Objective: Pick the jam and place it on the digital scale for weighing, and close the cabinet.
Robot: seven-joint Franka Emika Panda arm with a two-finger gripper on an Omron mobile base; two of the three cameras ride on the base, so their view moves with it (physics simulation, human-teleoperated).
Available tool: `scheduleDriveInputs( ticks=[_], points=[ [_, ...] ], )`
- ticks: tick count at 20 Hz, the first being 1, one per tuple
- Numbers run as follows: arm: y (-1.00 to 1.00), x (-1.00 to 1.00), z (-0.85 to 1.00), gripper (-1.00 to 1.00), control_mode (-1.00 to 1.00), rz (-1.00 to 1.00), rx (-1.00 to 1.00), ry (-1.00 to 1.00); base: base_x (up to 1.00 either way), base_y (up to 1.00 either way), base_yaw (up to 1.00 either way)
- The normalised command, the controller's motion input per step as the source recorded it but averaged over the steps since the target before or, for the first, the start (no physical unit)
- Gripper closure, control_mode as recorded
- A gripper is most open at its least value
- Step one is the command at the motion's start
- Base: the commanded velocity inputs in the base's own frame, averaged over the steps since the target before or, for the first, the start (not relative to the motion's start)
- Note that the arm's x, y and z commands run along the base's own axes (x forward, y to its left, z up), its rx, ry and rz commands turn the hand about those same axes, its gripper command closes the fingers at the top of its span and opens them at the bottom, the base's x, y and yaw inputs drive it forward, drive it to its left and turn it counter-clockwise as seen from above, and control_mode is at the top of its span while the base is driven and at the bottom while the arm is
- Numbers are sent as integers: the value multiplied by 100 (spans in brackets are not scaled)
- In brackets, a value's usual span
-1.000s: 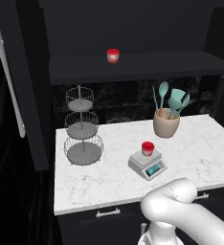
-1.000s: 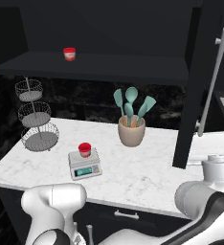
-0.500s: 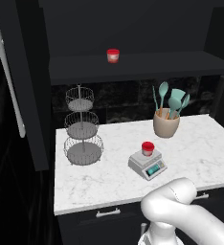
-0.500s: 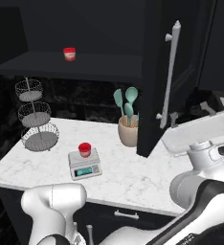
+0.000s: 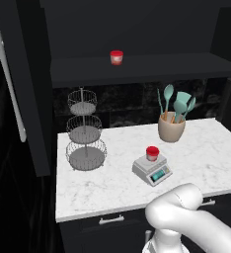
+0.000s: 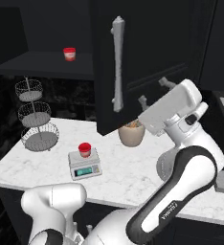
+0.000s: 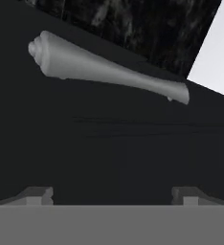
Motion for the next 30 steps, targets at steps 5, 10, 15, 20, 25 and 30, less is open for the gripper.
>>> scheduleDriveInputs(
  ticks=[5, 10, 15, 20, 25, 30],
  points=[
    [100, 13, 54, -100, -100, -31, -36, 27, 0, 0, 0],
    [100, 15, 31, -100, -100, -27, -28, 21, 0, 0, 0],
    [99, 54, -17, -100, -100, -39, -17, 0, 0, 0, 0],
    [88, 95, -68, -100, -100, -30, 4, 0, 0, 0, 0],
    [30, 94, -34, -100, -100, -17, 10, 0, 0, 0, 0],
    [0, 94, -2, -100, -100, -7, 2, 9, 0, 0, 0]
  ],
)
